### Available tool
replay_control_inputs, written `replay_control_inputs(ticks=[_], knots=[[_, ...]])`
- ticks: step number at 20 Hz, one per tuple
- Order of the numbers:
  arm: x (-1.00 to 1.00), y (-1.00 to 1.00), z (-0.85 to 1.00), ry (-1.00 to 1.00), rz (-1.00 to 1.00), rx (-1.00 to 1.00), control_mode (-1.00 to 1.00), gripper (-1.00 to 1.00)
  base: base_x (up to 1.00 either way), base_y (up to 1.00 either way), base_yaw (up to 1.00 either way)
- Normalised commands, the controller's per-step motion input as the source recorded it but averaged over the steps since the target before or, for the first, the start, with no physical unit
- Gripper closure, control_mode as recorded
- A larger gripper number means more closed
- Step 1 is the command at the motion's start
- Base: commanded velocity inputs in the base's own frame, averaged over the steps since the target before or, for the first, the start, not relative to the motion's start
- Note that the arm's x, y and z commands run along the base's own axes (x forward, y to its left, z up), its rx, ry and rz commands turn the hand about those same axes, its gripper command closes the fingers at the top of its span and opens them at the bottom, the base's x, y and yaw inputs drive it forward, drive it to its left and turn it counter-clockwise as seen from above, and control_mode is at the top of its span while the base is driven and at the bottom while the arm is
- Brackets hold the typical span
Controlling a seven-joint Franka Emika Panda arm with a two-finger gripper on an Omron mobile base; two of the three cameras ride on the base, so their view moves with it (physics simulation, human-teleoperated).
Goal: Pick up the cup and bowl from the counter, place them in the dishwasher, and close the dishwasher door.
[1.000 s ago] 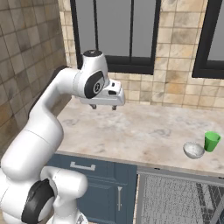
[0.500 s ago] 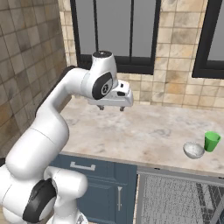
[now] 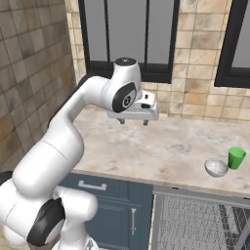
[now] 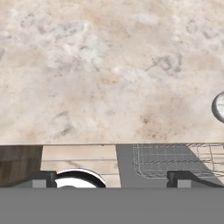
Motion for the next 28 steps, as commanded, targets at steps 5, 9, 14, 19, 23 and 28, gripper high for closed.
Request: replay_control_inputs(ticks=[5,9,14,19,23,28], knots=[[0.0,-0.37,0.0,0.0,0.0,0.0,-1.0,-1.0,0.0,0.0,0.0],[0.0,-0.35,0.0,0.0,0.0,0.0,-1.0,-1.0,0.0,0.0,0.0],[0.01,-0.25,-0.09,0.0,0.0,-0.02,-1.0,-1.0,0.0,0.0,0.0],[0.0,-0.23,-0.14,0.0,0.0,-0.05,-1.0,-1.0,0.0,0.0,0.0],[0.0,-0.26,-0.13,0.0,0.0,-0.05,-1.0,-1.0,0.0,0.0,0.0],[0.05,-0.3,-0.06,0.0,0.0,-0.03,-1.0,-1.0,0.0,0.0,0.0]])
